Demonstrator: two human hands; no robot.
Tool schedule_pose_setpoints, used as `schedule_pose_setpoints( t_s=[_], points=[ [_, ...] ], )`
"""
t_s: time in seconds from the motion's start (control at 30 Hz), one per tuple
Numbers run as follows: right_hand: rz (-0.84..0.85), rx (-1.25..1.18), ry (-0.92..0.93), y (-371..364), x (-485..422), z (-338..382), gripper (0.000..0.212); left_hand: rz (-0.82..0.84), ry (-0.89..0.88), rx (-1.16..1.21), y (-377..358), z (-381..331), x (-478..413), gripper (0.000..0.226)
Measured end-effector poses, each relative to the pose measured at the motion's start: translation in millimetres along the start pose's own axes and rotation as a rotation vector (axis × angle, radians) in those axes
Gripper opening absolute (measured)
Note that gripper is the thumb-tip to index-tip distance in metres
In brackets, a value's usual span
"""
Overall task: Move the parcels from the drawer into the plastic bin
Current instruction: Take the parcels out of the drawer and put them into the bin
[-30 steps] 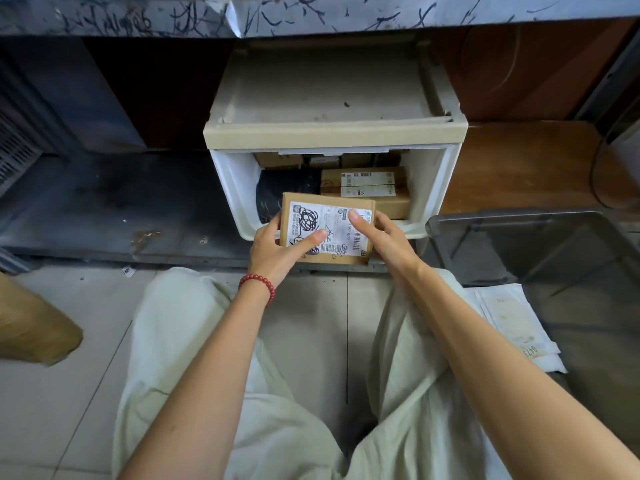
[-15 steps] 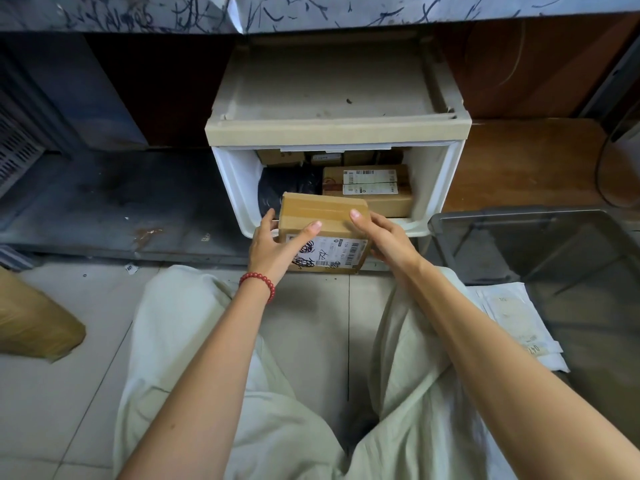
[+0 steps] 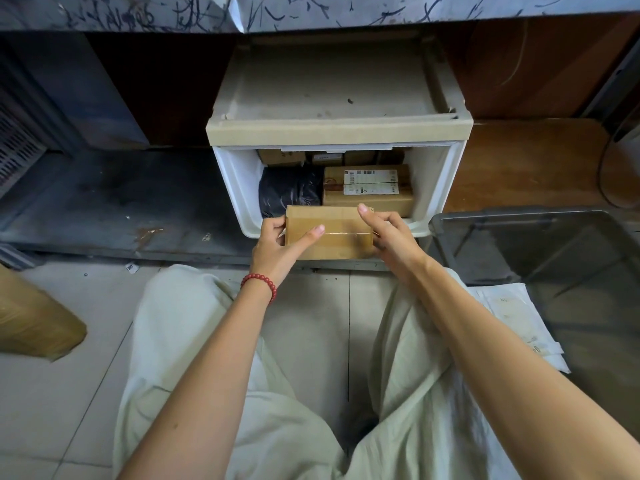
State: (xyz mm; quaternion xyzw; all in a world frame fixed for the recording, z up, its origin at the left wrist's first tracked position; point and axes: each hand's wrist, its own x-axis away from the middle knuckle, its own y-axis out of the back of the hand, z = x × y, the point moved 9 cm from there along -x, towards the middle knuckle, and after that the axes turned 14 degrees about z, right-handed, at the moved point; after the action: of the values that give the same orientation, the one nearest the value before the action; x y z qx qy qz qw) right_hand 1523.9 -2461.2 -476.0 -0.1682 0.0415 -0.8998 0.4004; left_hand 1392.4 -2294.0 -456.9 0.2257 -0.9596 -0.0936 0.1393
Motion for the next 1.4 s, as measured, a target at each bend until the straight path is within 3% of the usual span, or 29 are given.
schedule_pose_setpoints(
  t_s=[0.2, 0.43, 0.57, 0.67, 0.83, 1.07, 1.23, 1.37, 1.4],
  points=[
    [-0.022, 0.014, 0.004, 2.0, -0.3, 2.4, 0.044, -0.029, -0.013, -0.02, 2.6, 1.1, 0.4, 0.079],
    [-0.006, 0.055, -0.05, 4.5, -6.7, -7.0, 0.082, -0.056, -0.018, -0.071, 8.8, 1.8, -4.8, 0.089],
    [0.048, 0.25, -0.046, -1.5, -7.4, -5.0, 0.07, -0.04, -0.001, -0.124, 7.6, 3.5, -7.3, 0.092],
    [0.011, 0.132, -0.006, 1.1, -8.5, -2.3, 0.068, -0.006, -0.031, -0.089, 5.8, 2.6, -8.1, 0.085],
    [-0.015, -0.085, 0.008, 5.2, -11.0, -6.4, 0.037, 0.008, -0.04, -0.047, 0.4, 1.8, -6.4, 0.074],
    [-0.003, -0.076, -0.034, 9.5, -13.9, -10.9, 0.078, -0.019, -0.021, -0.023, 1.1, 0.2, -3.9, 0.07],
    [-0.001, -0.043, 0.045, 6.6, -11.7, -1.0, 0.044, 0.024, -0.002, -0.096, -1.5, 2.4, -4.8, 0.09],
    [-0.04, -0.097, 0.073, 11.5, -10.3, 2.4, 0.011, 0.048, 0.0, -0.053, -8.1, 7.5, -3.1, 0.077],
    [-0.048, -0.113, 0.087, 13.5, -9.8, 3.9, 0.016, 0.05, 0.0, -0.039, -9.2, 8.5, -3.5, 0.076]
  ],
)
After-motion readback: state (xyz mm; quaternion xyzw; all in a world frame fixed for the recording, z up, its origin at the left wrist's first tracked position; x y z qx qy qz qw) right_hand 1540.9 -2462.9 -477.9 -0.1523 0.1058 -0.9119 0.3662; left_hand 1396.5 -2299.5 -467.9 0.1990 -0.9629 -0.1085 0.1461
